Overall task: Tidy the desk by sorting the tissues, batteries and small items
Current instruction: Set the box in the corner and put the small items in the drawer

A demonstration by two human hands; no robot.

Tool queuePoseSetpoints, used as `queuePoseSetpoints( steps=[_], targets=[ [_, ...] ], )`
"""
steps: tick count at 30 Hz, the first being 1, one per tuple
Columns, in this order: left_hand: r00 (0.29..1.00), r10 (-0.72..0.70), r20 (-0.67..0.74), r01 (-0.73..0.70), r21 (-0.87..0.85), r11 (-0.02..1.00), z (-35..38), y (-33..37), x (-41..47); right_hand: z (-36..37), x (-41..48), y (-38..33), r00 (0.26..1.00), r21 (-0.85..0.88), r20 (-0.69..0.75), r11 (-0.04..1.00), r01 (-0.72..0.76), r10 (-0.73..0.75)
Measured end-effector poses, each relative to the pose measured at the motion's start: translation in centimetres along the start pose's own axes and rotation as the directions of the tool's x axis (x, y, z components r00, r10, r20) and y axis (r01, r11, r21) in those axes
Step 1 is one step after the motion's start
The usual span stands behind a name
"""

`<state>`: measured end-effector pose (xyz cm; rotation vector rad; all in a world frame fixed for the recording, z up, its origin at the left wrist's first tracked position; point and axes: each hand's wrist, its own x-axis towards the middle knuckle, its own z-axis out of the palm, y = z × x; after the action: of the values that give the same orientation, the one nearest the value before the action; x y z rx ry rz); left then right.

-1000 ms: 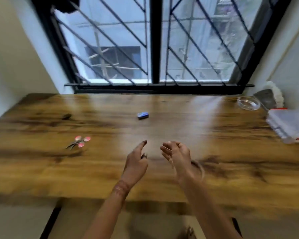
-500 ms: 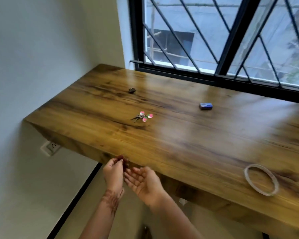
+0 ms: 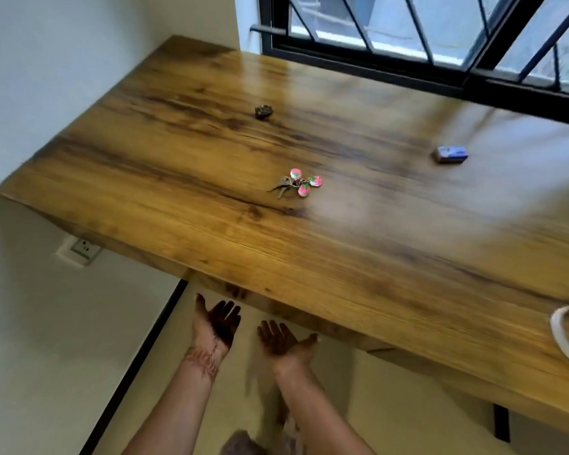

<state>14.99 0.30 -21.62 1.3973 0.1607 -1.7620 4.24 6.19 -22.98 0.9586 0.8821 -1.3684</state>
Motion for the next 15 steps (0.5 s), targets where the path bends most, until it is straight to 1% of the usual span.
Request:
queuePoseSetpoints(
  steps=[5, 11, 13, 15],
  targets=[
    [0.993, 0.03, 0.116, -0.022, -0.066, 0.998, 0.2, 2.0, 0.8, 0.9, 1.3, 0.1, 0.998, 0.156, 0.023, 0.986, 0.061, -0.065],
    [0.99, -0.009, 0.141, 0.032, -0.159, 0.987, 0.6, 3.4, 1.0, 0.7, 1.5, 0.0, 0.996, 0.167, 0.059, 0.984, 0.062, -0.073],
    [0.981, -0.037, 0.189, 0.063, -0.134, 0.989, 0.3, 3.6, 0.7, 0.5, 1.3, 0.1, 0.994, 0.169, 0.075, 0.983, 0.066, -0.079],
    [0.971, -0.07, 0.228, 0.109, -0.164, 0.98, -0.1, 3.9, 0.5, 0.3, 1.2, 0.3, 0.992, 0.175, 0.088, 0.982, 0.074, -0.09]
  ],
)
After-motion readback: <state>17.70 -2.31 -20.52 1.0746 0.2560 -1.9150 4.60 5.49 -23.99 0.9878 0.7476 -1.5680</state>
